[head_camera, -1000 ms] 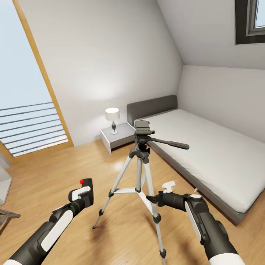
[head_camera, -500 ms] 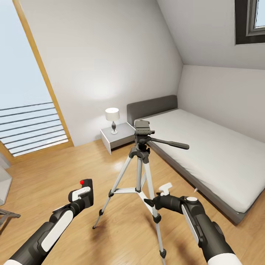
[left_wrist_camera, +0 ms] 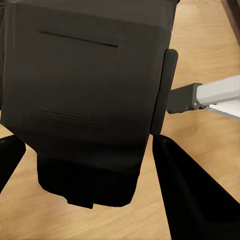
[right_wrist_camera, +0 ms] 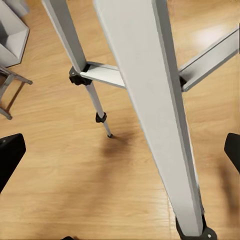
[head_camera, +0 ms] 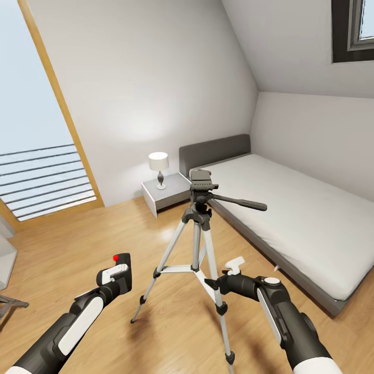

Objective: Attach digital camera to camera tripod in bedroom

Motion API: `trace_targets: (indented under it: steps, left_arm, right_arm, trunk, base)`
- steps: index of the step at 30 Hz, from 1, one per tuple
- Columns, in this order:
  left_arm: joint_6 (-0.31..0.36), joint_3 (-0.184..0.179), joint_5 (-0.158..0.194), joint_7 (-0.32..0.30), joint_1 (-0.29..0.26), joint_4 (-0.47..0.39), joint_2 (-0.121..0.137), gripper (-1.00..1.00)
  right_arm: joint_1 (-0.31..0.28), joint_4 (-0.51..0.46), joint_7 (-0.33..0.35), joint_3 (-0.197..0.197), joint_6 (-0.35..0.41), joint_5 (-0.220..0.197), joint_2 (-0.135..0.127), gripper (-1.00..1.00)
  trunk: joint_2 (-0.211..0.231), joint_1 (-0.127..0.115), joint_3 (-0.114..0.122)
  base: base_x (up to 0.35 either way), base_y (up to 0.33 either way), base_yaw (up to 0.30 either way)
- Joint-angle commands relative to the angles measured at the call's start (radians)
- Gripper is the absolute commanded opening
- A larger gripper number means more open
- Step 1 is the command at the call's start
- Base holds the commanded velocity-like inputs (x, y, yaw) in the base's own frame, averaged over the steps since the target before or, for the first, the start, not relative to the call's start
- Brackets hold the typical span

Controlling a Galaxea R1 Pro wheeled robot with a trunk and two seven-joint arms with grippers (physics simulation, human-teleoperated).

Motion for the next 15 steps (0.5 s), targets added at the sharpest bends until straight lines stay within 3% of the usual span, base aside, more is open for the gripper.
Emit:
trace_targets:
  steps: [1,7,15]
  left_arm:
    - [0.001,-0.003,0.008,0.007,-0.001,-0.002,0.001,-1.0]
    - [0.002,-0.005,0.009,0.007,-0.001,-0.001,0.001,-1.0]
    - [-0.001,-0.004,0.008,0.006,-0.001,0.0,0.001,-1.0]
  right_arm:
    - [-0.001,-0.002,0.005,-0.003,0.003,0.007,0.0,1.0]
    - [-0.001,-0.002,0.005,-0.008,0.003,0.006,0.001,1.0]
    - [-0.001,0.003,0.006,-0.01,0.002,0.005,0.001,1.0]
  trunk:
    - [-0.002,0.001,-0.002]
    - [-0.002,0.001,-0.002]
    - [-0.002,0.001,-0.002]
  base:
    - [0.017,0.0,0.0]
    - [0.166,0.0,0.0]
    - [0.021,0.0,0.0]
